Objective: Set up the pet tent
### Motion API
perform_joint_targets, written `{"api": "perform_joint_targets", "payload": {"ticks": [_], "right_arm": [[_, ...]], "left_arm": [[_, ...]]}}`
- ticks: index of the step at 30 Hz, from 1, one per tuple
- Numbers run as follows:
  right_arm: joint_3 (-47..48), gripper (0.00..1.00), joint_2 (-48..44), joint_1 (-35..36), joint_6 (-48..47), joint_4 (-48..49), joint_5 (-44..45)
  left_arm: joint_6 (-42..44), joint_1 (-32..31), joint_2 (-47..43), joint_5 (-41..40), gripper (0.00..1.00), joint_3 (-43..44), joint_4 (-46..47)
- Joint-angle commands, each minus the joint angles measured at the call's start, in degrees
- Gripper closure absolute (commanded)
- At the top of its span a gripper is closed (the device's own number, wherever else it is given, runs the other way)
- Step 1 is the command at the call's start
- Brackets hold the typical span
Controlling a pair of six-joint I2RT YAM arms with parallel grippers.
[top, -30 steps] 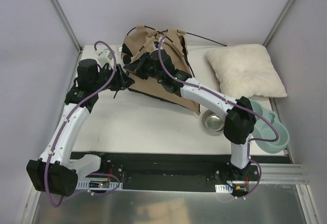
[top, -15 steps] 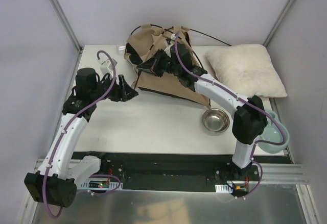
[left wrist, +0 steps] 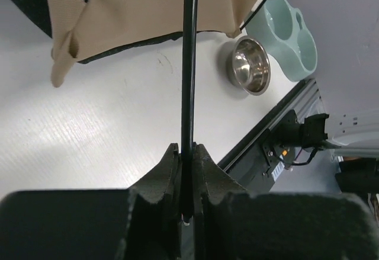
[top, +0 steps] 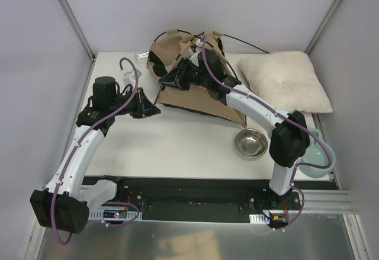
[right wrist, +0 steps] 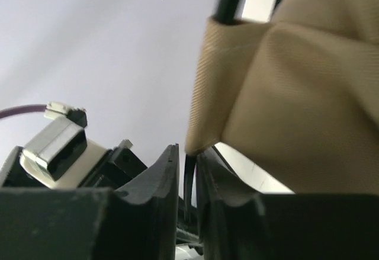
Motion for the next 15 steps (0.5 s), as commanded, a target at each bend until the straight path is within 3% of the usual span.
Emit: {"api": "perform_joint_targets", "payload": {"ticks": [1,3,9,12,15], "right_arm": [[4.4,0.73,-2.4,2.3,-4.7,-3.7,-2.1],[5.2,0.68,-2.8,4.0,-7.1,-6.9,-0.1],[5.5,0.67,-3.0,8.0,-9.7,-9.8,3.8],[5.2,0.71,-3.1,9.0,-9.7,-10.3,5.3],[5.3,0.93,-2.6,9.3,-9.2,-9.7,5.4]], "left_arm": [[-1.2,0.1,0.4,-4.9,1.00,2.6,3.1],[-1.7,0.1,0.9,-6.2,1.00,2.9,3.5],[-2.3,0.0,2.4,-7.8,1.00,3.7,4.2],[-2.2,0.0,2.5,-8.6,1.00,4.0,4.3],[-2.0,0.0,2.8,-8.8,1.00,4.2,4.4]]}}
